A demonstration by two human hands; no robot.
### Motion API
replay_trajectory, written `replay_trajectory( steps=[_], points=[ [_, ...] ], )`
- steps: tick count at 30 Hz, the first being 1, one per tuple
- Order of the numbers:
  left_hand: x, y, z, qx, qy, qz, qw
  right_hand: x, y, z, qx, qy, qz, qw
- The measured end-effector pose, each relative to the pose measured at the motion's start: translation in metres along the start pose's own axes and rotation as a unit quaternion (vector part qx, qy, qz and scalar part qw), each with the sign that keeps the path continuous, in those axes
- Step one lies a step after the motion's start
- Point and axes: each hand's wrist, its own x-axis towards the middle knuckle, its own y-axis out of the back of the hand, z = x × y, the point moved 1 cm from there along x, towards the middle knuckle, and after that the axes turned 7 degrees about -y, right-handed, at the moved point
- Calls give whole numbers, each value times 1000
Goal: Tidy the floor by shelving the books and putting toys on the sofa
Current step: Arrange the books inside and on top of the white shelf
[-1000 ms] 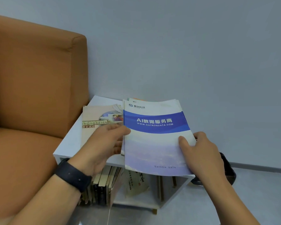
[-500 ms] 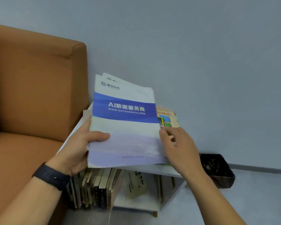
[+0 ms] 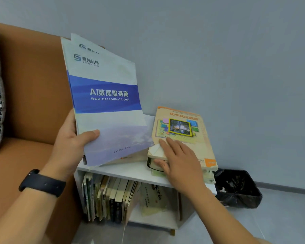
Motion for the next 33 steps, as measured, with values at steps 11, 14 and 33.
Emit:
replay_trajectory(
  steps=[11,14,33],
  points=[
    [-3,6,2,-81,32,15,996,23,16,21,98,10,-26,995],
    [0,17,9,-137,57,-3,989,17,37,6,372,-66,4,926],
    [-8,4,-12,92,-62,56,992,29,50,-89,647,-120,42,752]
  ],
)
